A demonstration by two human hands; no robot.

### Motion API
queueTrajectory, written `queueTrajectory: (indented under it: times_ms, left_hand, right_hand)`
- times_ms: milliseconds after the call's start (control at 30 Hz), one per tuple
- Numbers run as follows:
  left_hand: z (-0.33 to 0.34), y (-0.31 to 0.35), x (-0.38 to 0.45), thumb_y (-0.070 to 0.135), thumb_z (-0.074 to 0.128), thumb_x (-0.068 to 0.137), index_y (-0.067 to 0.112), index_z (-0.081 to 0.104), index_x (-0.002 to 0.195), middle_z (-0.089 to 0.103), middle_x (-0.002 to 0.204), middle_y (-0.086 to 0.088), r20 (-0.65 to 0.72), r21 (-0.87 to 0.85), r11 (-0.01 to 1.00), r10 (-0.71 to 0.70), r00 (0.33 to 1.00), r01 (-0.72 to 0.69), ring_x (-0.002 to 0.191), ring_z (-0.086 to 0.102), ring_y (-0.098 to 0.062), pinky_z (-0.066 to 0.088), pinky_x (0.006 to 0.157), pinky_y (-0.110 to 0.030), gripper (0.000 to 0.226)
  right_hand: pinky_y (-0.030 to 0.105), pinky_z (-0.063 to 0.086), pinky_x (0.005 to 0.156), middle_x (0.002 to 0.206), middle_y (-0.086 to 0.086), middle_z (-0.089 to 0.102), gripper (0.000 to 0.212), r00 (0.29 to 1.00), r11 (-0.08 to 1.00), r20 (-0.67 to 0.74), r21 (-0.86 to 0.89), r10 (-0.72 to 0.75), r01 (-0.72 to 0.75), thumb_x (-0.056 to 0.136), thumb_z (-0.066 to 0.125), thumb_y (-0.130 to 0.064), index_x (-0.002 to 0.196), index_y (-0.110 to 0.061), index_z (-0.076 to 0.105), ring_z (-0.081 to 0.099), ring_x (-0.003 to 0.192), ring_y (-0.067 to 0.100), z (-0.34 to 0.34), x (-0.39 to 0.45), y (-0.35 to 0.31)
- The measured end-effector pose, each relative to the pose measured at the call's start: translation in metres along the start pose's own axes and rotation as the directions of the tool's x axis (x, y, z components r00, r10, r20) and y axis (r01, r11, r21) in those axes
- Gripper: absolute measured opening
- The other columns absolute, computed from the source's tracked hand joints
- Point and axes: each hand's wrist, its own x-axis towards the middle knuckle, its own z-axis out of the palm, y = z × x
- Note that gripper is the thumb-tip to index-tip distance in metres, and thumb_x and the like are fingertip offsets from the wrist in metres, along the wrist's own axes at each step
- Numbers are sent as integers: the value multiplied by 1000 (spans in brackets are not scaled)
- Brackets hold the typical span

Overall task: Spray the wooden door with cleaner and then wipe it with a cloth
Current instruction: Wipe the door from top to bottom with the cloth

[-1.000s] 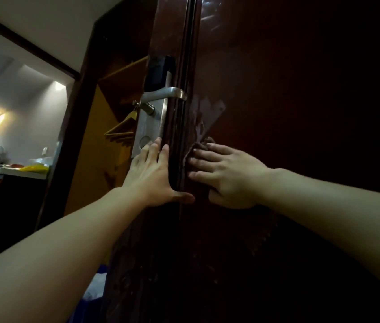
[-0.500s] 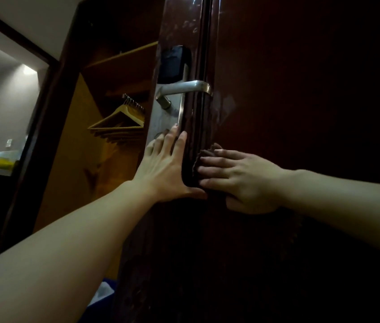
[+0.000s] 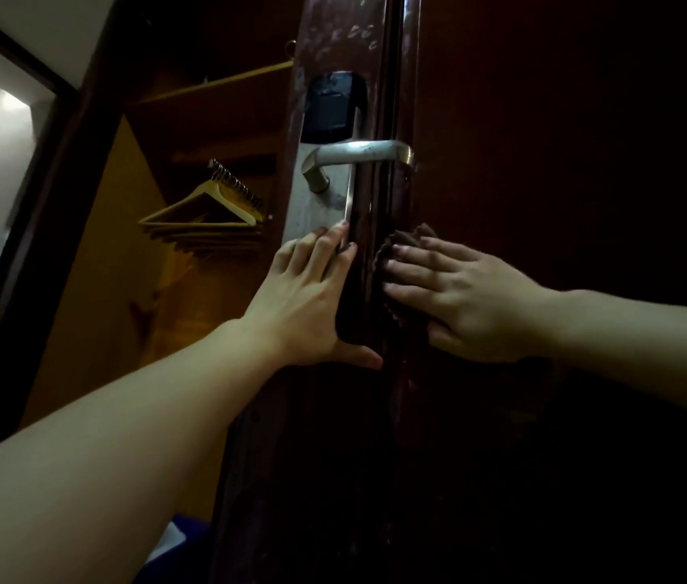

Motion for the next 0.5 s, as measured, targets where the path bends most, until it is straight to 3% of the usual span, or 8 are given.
queueTrajectory:
  times_ms: [67, 167, 233, 300, 400, 500]
  left_hand:
    - [1, 0, 0, 101, 33, 43, 12, 6, 153, -9, 158, -7, -8, 9, 1000, 1, 1000, -1, 146, -8, -26, -2, 119, -42, 143]
    - [3, -2, -2, 102, 28, 44, 13, 6, 154, -10, 159, -7, -6, 2, 1000, -3, 1000, 3, 147, -10, -26, 0, 121, -44, 143]
    - [3, -3, -3, 102, 24, 44, 14, 4, 154, -12, 159, -7, -11, 11, 1000, -5, 1000, 5, 147, -12, -26, -2, 120, -44, 143]
    - [4, -3, -3, 102, 23, 44, 14, 3, 154, -13, 159, -6, -11, 15, 1000, -1, 1000, 2, 147, -13, -26, -3, 119, -43, 143]
    - [4, -5, -3, 102, 27, 46, 13, 10, 154, -4, 160, -8, -36, 21, 1000, 11, 999, -11, 147, -4, -26, 4, 121, -44, 141]
    - [5, -8, -3, 101, 32, 48, 13, 14, 152, 2, 159, -7, -40, 6, 1000, 24, 999, -24, 146, 0, -25, 7, 120, -44, 138]
  right_hand:
    - [43, 14, 120, 152, 12, 39, 72, 1000, 999, 28, -31, 12, -11, 84, 25, -48, 144, -16, 45, 28, 145, 28, -5, 0, 8]
    - [39, 2, 121, 162, 8, 15, 86, 970, 970, 8, -21, 242, -242, 77, 6, -56, 153, -20, 25, 5, 151, 22, -14, 28, 27]
    - [37, -4, 121, 164, 6, 3, 78, 913, 913, 15, 13, 408, -408, 86, 11, -56, 155, -21, 16, -5, 151, 21, -16, 53, 40]
    - [37, -7, 121, 164, 7, -2, 72, 880, 880, 27, 35, 473, -474, 94, 24, -51, 156, -18, 9, -10, 150, 21, -17, 70, 39]
    - [39, -6, 122, 164, 11, 2, 75, 899, 898, 7, 45, 437, -437, 94, 29, -50, 156, -13, 7, -6, 150, 24, -11, 65, 14]
    - [42, 9, 121, 154, 20, 32, 76, 976, 979, -82, 49, 199, -196, 84, 31, -50, 149, -11, 35, 24, 146, 33, 1, 22, -18]
